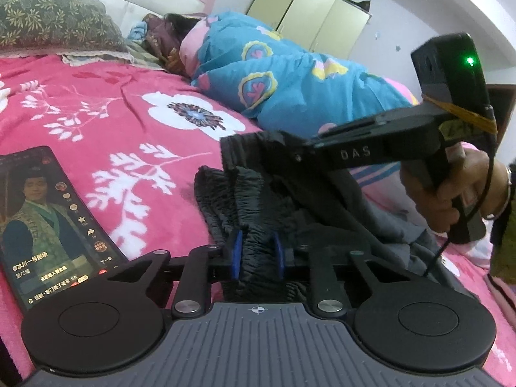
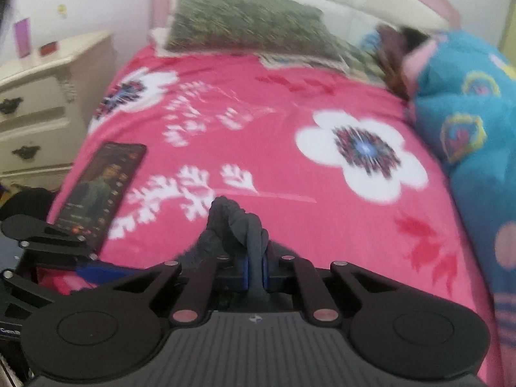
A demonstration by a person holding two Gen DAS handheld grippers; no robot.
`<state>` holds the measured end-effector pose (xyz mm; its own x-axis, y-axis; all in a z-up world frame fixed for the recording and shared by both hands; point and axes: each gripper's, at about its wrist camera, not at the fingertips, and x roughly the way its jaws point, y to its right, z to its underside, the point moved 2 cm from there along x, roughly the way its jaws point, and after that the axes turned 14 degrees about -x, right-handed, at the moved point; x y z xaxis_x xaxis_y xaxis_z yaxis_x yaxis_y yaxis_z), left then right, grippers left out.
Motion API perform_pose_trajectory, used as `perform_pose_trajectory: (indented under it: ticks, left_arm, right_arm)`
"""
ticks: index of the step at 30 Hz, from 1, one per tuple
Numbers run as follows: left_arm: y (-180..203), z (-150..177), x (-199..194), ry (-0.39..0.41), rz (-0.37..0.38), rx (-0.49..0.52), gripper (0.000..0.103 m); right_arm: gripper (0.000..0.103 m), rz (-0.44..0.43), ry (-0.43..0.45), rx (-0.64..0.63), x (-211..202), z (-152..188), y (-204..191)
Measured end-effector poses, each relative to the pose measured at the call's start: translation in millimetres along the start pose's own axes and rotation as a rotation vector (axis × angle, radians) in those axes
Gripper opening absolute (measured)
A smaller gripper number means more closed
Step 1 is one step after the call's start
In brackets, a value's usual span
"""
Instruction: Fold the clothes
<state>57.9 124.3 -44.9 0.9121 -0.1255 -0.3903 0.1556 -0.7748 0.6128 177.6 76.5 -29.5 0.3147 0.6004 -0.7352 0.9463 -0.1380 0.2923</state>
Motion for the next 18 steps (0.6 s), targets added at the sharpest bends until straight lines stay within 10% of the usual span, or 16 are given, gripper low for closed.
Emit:
perform_pose_trajectory:
  ticks: [18]
  left_arm:
    - [-1.9,4.1,4.8,0.000,-0.035,0.036,0.017]
  right_arm:
    - [0.014,-0.086,-0.033,0.008,55.3,10.8,10.8]
